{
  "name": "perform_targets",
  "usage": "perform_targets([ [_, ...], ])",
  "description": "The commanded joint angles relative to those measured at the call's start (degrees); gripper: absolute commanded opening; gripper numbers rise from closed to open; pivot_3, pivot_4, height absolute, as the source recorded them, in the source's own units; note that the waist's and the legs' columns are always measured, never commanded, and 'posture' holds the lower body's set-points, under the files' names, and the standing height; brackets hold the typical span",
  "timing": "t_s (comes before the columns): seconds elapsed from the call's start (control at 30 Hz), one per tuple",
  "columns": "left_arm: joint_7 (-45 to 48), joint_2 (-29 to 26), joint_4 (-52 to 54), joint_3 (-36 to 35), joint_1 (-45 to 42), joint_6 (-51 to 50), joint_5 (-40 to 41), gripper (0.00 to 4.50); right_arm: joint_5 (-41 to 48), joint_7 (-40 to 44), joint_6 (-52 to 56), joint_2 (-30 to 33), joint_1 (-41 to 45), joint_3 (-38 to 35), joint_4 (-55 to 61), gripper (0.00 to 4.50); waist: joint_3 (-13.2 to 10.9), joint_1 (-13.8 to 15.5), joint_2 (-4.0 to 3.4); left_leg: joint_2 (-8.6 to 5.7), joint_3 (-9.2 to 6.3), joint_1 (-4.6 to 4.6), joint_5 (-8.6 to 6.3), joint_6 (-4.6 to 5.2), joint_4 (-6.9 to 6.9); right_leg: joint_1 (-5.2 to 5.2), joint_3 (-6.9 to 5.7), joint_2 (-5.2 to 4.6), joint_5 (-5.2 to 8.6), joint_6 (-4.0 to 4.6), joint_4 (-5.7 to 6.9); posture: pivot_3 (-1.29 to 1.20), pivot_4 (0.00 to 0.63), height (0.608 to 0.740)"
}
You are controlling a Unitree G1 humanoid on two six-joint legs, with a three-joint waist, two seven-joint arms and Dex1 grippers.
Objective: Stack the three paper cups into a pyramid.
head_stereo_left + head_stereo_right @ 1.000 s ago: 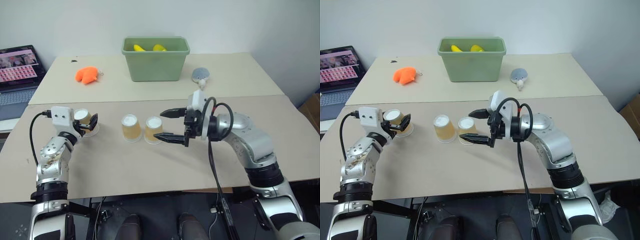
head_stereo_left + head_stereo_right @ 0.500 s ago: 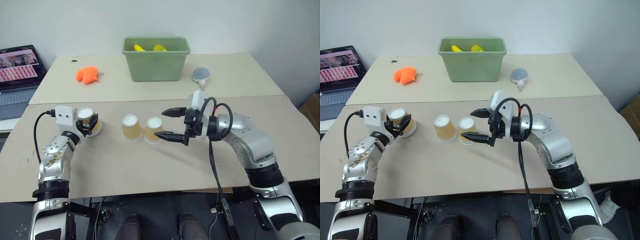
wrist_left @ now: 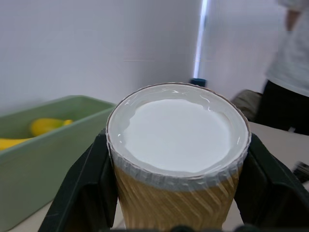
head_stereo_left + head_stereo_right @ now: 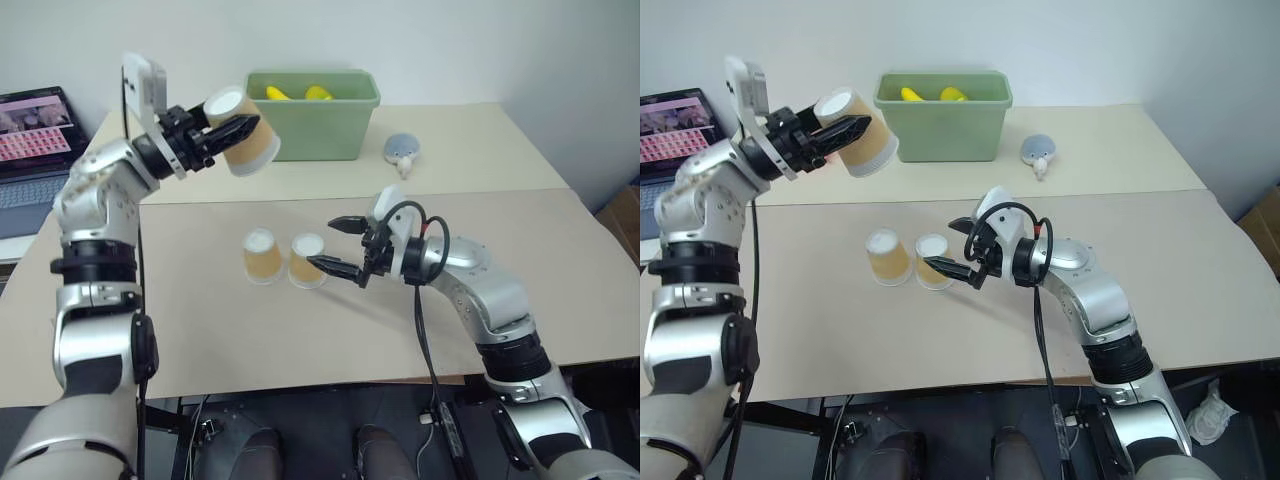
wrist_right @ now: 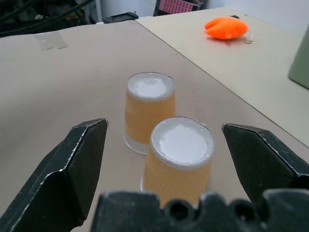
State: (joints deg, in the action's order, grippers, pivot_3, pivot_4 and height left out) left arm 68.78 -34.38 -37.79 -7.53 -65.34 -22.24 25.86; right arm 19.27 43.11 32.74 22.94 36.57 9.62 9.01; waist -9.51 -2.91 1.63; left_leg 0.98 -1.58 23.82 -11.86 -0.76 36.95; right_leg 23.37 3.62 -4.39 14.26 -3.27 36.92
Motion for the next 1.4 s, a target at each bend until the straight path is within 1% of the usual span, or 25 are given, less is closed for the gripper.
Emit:
perform_targets([
  [0.03,7.5,-0.5,-6.3,3.3,-4.1,2.5,-3.2,2.86,-0.4,-2.4,-1.6,-0.5,-0.9,-2.3,1.6,4.50,0.0,-0.1,0.01,0.00,0.00,0.00,0.00,0.00,0.00,0.02,0.00,0.00,0.00,0.00,0.05,0.00,0.150,0.732],
  [0.17,12.0,0.7,-11.2,6.3,-5.6,5.5,-6.5,2.86,-0.7,-4.2,-1.7,-0.7,-1.7,-3.2,1.9,4.50,0.0,0.2,0.01,-0.02,0.00,0.03,0.00,0.00,0.01,0.03,0.01,-0.03,0.00,-0.01,0.07,0.00,0.150,0.732],
  [0.33,14.3,2.3,-14.8,6.7,-7.3,7.2,-8.4,2.86,-0.6,-5.3,-1.7,-0.5,-2.5,-3.8,2.2,4.50,0.0,0.3,0.01,-0.02,0.00,0.11,0.00,0.00,0.02,0.06,0.01,-0.04,0.01,-0.02,0.02,0.00,0.150,0.732],
  [0.47,15.7,3.1,-15.9,7.2,-7.3,8.1,-9.7,2.86,-0.8,-5.9,-1.6,-0.5,-2.8,-3.8,2.3,4.50,0.0,0.3,0.01,-0.02,0.00,0.52,0.00,0.00,0.16,0.54,0.01,-0.04,0.01,-0.02,0.20,0.00,0.150,0.732],
  [0.53,16.0,3.5,-16.3,7.5,-6.8,8.6,-10.5,2.86,-0.8,-6.1,-1.6,-0.5,-2.7,-3.7,2.2,4.50,0.0,0.3,0.01,-0.03,0.01,0.67,0.01,0.00,0.21,0.75,0.06,-0.04,0.00,-0.01,0.28,0.00,0.150,0.732],
  [0.63,16.7,3.9,-16.4,7.9,-5.6,9.4,-11.4,2.86,-0.8,-6.3,-1.6,-0.5,-2.7,-3.6,2.1,4.50,0.0,0.2,0.01,-0.03,0.01,0.70,0.01,0.00,0.21,0.78,0.07,-0.03,0.00,-0.01,0.28,0.00,0.150,0.732],
  [0.93,18.5,3.9,-16.0,8.7,-3.7,9.8,-13.4,2.86,-0.8,-6.3,-1.3,-0.4,-2.5,-3.7,1.9,4.50,0.0,0.3,0.01,-0.03,0.01,0.74,0.01,0.00,0.28,0.78,0.07,-0.04,0.00,-0.02,0.28,0.00,0.150,0.732],
  [1.4,18.5,4.6,-16.5,9.2,-2.3,11.2,-15.3,2.86,-0.7,-6.4,-1.3,-0.5,-2.7,-3.8,1.8,4.50,0.0,0.3,0.01,-0.02,0.01,0.72,0.01,0.00,0.32,0.76,0.07,-0.03,0.00,-0.02,0.32,0.00,0.150,0.732],
])
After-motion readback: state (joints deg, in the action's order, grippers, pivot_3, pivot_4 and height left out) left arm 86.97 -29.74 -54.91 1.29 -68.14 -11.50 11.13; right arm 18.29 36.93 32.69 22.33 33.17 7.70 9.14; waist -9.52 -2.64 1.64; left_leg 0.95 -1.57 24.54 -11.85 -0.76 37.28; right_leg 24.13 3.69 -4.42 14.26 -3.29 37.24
